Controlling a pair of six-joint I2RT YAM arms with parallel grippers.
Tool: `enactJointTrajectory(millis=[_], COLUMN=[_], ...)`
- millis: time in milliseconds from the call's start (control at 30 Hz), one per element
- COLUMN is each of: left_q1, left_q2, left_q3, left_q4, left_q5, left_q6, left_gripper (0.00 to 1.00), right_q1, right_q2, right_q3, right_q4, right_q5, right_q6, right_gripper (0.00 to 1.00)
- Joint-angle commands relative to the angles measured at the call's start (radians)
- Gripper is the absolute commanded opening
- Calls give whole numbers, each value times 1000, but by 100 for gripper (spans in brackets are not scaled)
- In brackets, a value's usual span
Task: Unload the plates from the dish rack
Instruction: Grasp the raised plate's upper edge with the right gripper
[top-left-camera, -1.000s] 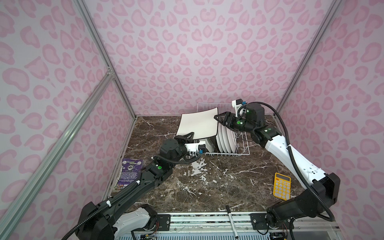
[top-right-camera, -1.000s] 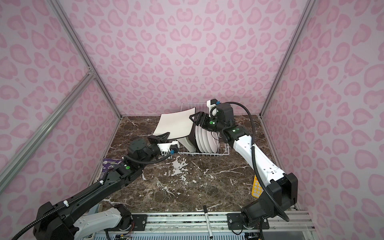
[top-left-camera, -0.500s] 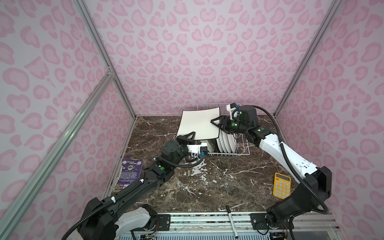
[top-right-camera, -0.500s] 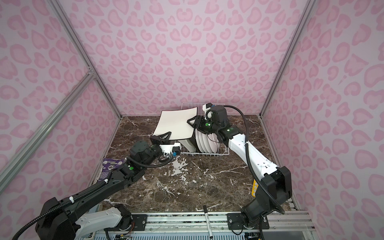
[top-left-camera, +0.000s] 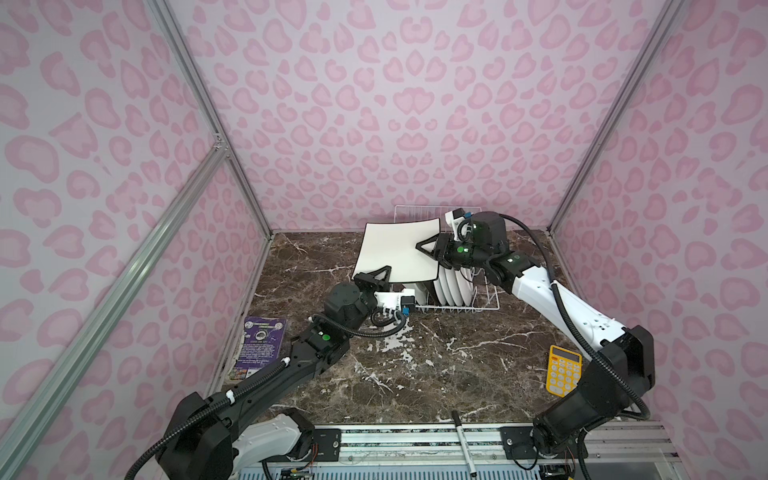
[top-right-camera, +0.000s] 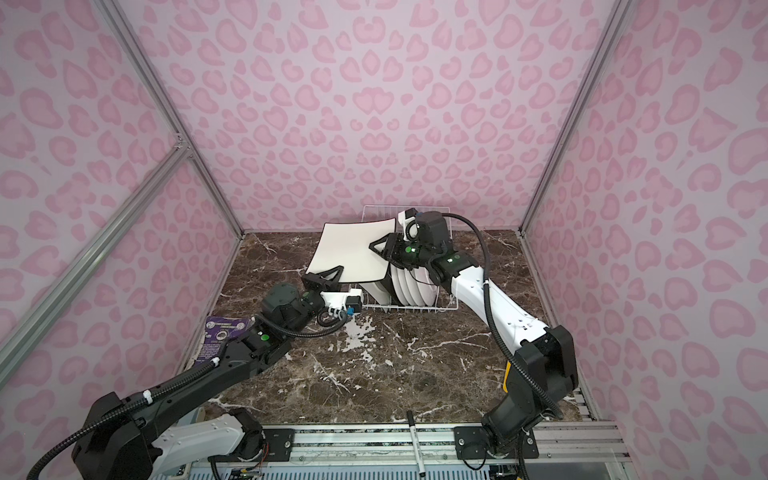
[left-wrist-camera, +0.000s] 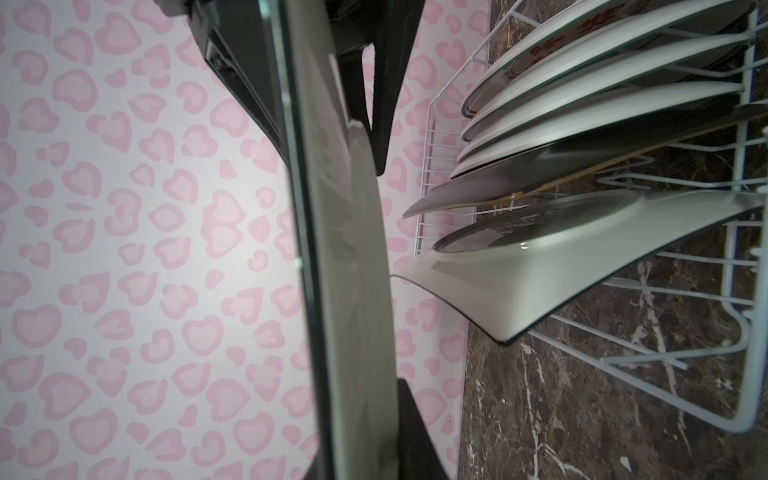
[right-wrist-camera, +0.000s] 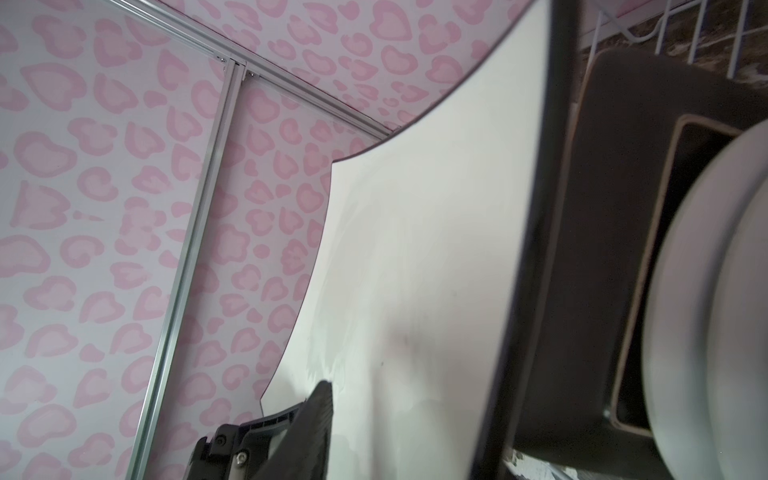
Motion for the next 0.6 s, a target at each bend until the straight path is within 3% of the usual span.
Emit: enactJointTrajectory(millis=[0,267,467,567], left_q1=[-1,-2,-2,-2], left_q2=[-1,-1,6,14], left_q3=[9,18,36,44], left_q4=[226,205,168,170], left_q5=[10,-7,-27,-47], left_q6=[-20,-56,-93,-111], left_gripper=[4,4,9,12], right_q1=[1,3,0,-2], right_q2=[4,-3,-3,-7], right_q3=[0,-19,-24,-31], right_q4=[26,50,67,83], right_q5=[-28,-44,-62,-66], right_q6=[4,12,23,30], right_gripper=[41,17,0,0])
